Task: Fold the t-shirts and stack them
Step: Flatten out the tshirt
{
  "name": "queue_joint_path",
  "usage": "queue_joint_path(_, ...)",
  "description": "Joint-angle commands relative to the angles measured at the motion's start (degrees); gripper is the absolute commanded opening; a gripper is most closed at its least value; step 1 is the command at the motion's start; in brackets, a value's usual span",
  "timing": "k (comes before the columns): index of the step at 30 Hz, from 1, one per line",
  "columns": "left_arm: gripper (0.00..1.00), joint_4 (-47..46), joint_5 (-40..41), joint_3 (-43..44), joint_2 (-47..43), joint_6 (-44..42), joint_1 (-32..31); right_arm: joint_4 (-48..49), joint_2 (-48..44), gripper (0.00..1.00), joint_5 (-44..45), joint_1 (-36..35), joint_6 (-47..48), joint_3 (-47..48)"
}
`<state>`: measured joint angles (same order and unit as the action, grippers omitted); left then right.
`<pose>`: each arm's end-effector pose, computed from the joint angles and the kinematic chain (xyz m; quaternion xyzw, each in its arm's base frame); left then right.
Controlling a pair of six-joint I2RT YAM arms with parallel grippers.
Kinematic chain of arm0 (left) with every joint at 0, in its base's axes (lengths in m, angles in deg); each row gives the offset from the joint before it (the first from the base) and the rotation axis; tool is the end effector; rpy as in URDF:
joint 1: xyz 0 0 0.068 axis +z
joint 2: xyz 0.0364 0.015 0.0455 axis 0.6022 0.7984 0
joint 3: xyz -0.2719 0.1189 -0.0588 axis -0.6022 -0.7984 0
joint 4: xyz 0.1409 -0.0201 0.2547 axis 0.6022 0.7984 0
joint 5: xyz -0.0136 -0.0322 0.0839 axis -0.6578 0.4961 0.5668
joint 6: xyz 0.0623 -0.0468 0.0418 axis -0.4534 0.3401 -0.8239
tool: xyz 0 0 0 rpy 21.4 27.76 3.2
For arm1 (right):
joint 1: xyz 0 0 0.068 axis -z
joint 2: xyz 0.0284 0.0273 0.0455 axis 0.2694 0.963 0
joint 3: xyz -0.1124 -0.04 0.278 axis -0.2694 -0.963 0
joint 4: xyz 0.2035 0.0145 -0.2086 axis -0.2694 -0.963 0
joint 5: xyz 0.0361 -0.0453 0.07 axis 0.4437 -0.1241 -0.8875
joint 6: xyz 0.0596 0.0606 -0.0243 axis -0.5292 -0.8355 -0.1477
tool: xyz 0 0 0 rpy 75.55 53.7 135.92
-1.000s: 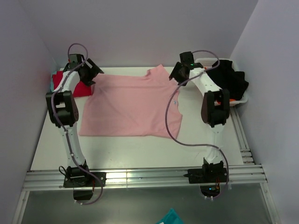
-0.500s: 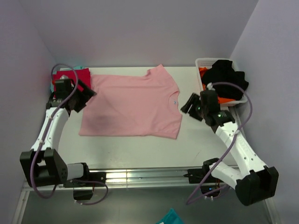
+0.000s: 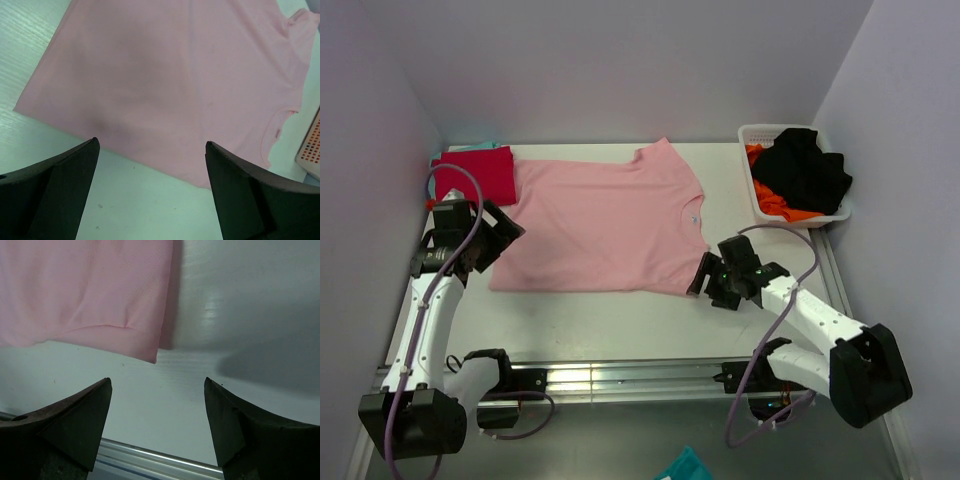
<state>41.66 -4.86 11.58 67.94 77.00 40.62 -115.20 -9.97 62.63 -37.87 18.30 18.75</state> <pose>0.2503 0.0092 0.2934 -0.3401 0.8493 -0.1687 0.3669 0.2015 0.0952 0.1497 0.1559 0.9485 0.2053 0.1843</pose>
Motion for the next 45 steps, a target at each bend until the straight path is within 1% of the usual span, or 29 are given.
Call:
queue_joint_path(1, 0.93, 2.01, 1.52, -0.35, -0.88, -2.16, -0.17, 5.77, 2.74, 0.82, 0.67, -1.49, -1.25, 1.53)
queue_joint_path(4, 0.94, 1.31, 1.09, -0.88, -0.53, -2.25, -0.17, 7.7, 6.25, 0.81, 1.55, -2.37, -2.04, 2.32)
queue_joint_path(7, 0.94, 0.79, 0.91, -0.53, 0.52, -2.42, -0.25, 9.64, 10.47, 0.77, 2.07, -3.07, -3.18, 3.02)
queue_joint_path(8, 0.94, 0.7, 0.82, -0.27, 0.79, -2.6, -0.26, 10.6, 11.18, 0.73, 2.25, -3.25, -3.53, 3.2)
queue_joint_path(10, 0.94, 0.69, 0.82, 0.7, 2.02, -3.04, -0.26, 11.04, 13.54, 0.68, 3.12, -4.39, -4.41, 4.07)
queue_joint_path(12, 0.93, 1.04, 1.08, 1.4, 2.72, -3.48, -0.25, 11.48, 14.87, 0.58, 3.57, -4.92, -4.76, 4.78)
queue_joint_path(13, 0.93, 1.05, 1.43, 2.1, 3.34, -3.91, -0.26, 11.66, 16.1, 0.48, 3.74, -5.53, -4.94, 5.39)
queue_joint_path(16, 0.93, 1.05, 1.79, 2.81, 4.48, -4.88, -0.17, 11.84, 17.95, 0.29, 3.83, -6.23, -5.12, 6.45)
queue_joint_path(17, 0.93, 0.96, 1.79, 2.9, 4.57, -5.06, -0.08, 11.31, 17.95, 0.17, 3.83, -6.24, -4.94, 6.8)
queue_joint_path(18, 0.93, 0.7, 1.7, 2.9, 4.75, -5.32, 0.09, 10.61, 18.13, 0.1, 3.92, -6.24, -4.86, 7.24)
queue_joint_path(19, 0.93, 0.61, 1.7, 2.9, 4.92, -5.59, 0.36, 8.69, 17.78, 0.0, 4.01, -6.24, -4.25, 8.55)
queue_joint_path(21, 0.93, 0.0, 0.91, 2.9, 5.19, -5.85, 0.88, 5.96, 16.47, 0.0, 5.14, -6.32, -3.28, 10.66)
queue_joint_path(23, 0.94, -0.27, 0.47, 2.9, 5.54, -6.38, 1.24, 1.31, 14.01, 0.0, 5.85, -6.33, -1.17, 15.4)
queue_joint_path(25, 0.94, -1.41, -0.32, 2.55, 5.89, -6.82, 1.85, -2.99, 13.04, 0.0, 6.73, -6.33, 0.5, 22.69)
queue_joint_path(27, 0.94, -2.11, -1.11, 2.29, 6.42, -6.99, 2.47, -3.98, 14.17, 0.0, 6.56, -6.24, 1.21, 28.22)
queue_joint_path(28, 0.94, -2.81, -1.55, 2.28, 7.2, -7.26, 2.56, -4.33, 17.31, 0.0, 6.38, -6.24, 1.64, 34.17)
queue_joint_path(29, 0.94, -3.26, -2.07, 2.28, 7.73, -7.35, 2.99, -4.16, 19.6, 0.0, 6.12, -6.24, 1.82, 37.36)
queue_joint_path(30, 0.94, -3.61, -2.6, 2.46, 8.17, -7.35, 3.08, -4.07, 22.41, 0.0, 5.86, -5.98, 2.09, 43.66)
queue_joint_path(31, 0.93, -4.13, -2.87, 2.55, 9.31, -7.09, 3.17, -4.33, 28.79, 0.0, 6.11, -5.8, 2.18, 46.94)
queue_joint_path(32, 0.93, -4.57, -3.31, 2.72, 9.84, -7.0, 3.43, -4.77, 32.33, 0.0, 6.55, -5.71, 2.26, 50.36)
queue_joint_path(33, 0.94, -4.93, -3.66, 3.07, 10.37, -6.91, 3.52, -5.64, 36.02, 0.06, 6.9, -5.54, 2.09, 57.62)
queue_joint_path(34, 0.93, -4.93, -4.44, 3.42, 11.42, -6.73, 3.61, -8.26, 43.46, 0.37, 7.87, -5.27, 1.83, 61.52)
queue_joint_path(35, 0.93, -5.02, -4.8, 3.86, 11.86, -6.73, 3.79, -10.03, 47.1, 0.55, 8.05, -5.1, 1.83, 65.48)
queue_joint_path(36, 0.93, -5.02, -5.24, 4.65, 12.56, -6.73, 3.87, -12.14, 53.57, 0.88, 8.57, -4.92, 1.65, 73.09)
queue_joint_path(37, 0.93, -4.93, -5.33, 5.01, 12.92, -6.73, 3.88, -15.29, 56.25, 0.91, 9.8, -4.92, 1.82, 76.38)
queue_joint_path(39, 0.93, -4.49, -5.59, 5.8, 13.1, -6.82, 4.05, -16.46, 60.38, 0.93, 9.72, -4.74, 1.91, 81.22)
queue_joint_path(40, 0.93, -4.49, -5.77, 5.8, 13.01, -6.91, 3.96, -16.38, 60.93, 0.93, 9.63, -4.74, 1.83, 81.68)
queue_joint_path(43, 0.93, -4.14, -5.42, 5.19, 11.7, -7.17, 4.05, -13.84, 59.45, 0.93, 9.02, -4.48, 1.56, 79.24)
queue_joint_path(45, 0.93, -4.14, -5.07, 4.05, 10.64, -7.26, 4.14, -11.82, 57.17, 0.93, 8.93, -4.48, 1.65, 75.9)
